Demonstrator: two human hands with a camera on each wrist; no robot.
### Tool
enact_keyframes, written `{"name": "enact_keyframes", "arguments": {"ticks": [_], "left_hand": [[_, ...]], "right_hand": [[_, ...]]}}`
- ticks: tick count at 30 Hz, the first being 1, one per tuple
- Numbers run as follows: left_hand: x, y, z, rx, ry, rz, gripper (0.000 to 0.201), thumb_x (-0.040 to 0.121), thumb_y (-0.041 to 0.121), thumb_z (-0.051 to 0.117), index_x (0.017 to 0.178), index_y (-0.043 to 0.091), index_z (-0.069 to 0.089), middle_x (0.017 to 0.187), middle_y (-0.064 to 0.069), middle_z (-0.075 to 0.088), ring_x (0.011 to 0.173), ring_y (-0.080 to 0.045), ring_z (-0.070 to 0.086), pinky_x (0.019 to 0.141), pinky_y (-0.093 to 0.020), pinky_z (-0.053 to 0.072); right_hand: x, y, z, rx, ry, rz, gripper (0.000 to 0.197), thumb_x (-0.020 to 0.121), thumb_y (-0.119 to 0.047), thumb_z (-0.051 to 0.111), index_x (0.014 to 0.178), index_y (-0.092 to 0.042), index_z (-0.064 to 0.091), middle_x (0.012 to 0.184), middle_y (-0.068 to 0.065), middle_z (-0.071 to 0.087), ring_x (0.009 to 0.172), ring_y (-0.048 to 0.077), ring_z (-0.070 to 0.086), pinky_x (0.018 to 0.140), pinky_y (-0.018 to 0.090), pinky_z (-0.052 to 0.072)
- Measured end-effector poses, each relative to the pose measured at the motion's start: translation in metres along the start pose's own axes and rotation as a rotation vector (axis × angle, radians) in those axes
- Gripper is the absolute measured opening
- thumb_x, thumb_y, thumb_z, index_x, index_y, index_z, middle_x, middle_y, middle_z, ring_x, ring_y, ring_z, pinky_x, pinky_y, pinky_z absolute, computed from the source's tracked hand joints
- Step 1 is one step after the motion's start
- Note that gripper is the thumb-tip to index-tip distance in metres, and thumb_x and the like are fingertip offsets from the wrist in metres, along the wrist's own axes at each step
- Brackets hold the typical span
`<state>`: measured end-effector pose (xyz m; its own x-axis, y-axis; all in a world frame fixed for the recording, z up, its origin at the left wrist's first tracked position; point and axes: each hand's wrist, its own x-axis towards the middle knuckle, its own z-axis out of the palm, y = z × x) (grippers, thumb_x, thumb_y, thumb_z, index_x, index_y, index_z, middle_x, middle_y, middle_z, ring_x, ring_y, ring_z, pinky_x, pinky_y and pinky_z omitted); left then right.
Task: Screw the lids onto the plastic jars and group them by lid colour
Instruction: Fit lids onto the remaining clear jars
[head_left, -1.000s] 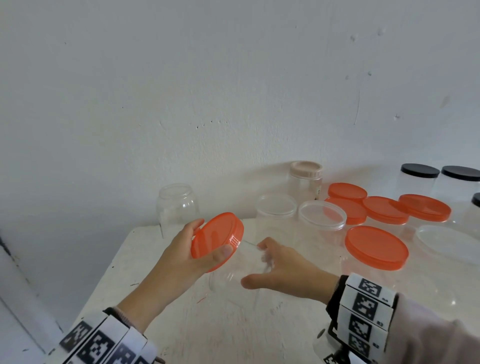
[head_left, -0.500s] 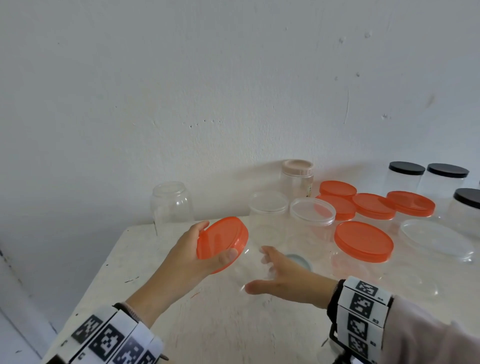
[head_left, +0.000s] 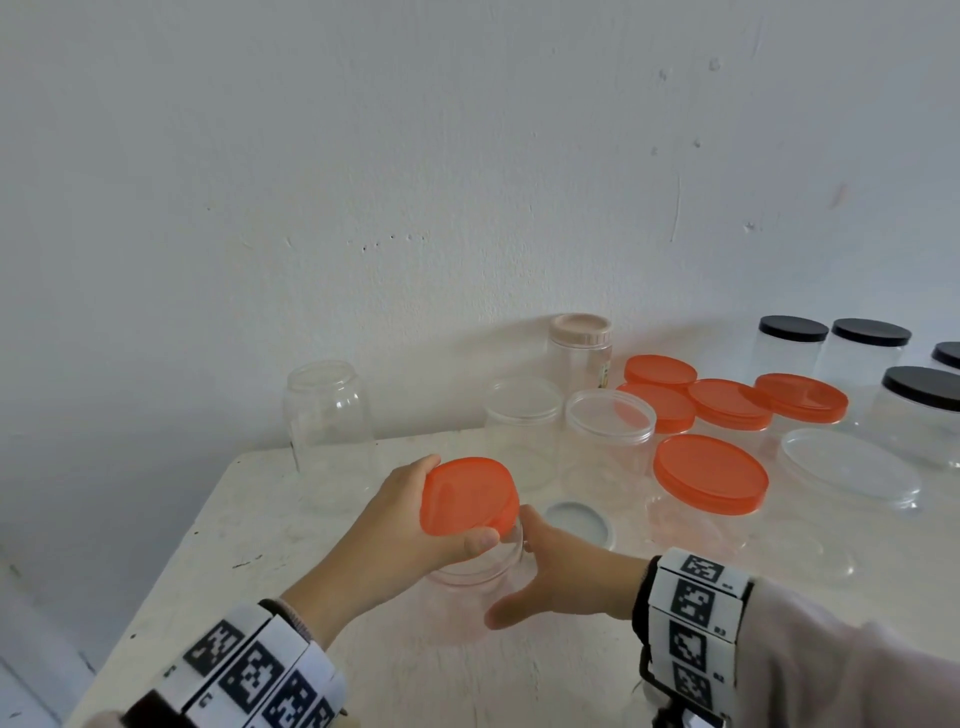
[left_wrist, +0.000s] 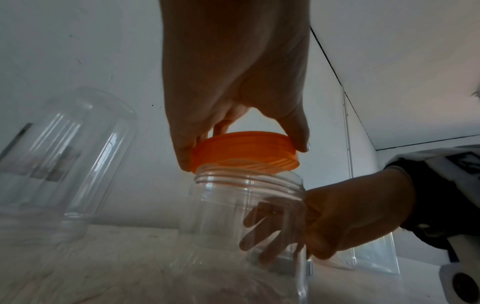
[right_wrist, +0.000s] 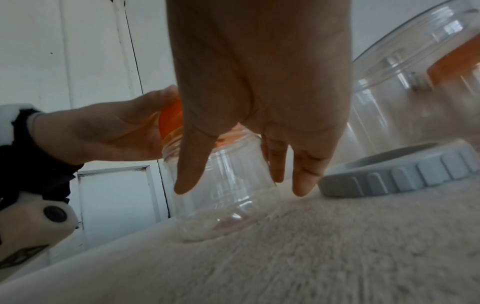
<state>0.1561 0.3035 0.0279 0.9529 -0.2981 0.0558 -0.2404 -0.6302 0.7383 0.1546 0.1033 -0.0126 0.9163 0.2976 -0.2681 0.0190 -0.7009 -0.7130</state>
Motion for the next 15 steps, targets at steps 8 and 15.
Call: {"name": "enact_keyframes", "arguments": {"ticks": [8,15], "left_hand": [[0.001,-0.003,0.009,0.134,-0.052,-0.009,0.115,0.061,0.068,0.074,0.151,0.031,0.012,0.151,0.012,0.022,0.132,-0.008,0.031,0.100,-0.023,0.032],[-0.003,-0.008,0.015,0.173,-0.059,0.017,0.116,0.060,0.069,0.074,0.150,0.031,0.011,0.148,0.016,0.016,0.119,-0.001,0.029,0.095,-0.019,0.031]], "right_hand": [[-0.003,0.003,-0.002,0.067,-0.021,-0.012,0.099,0.069,-0.042,0.085,0.145,-0.030,0.023,0.141,-0.013,0.043,0.128,0.013,0.043,0.108,0.039,0.039],[-0.002,0.004,-0.002,0.048,-0.027,-0.004,0.100,0.068,-0.046,0.083,0.146,-0.030,0.022,0.140,-0.013,0.043,0.128,0.013,0.043,0.107,0.039,0.039]]}}
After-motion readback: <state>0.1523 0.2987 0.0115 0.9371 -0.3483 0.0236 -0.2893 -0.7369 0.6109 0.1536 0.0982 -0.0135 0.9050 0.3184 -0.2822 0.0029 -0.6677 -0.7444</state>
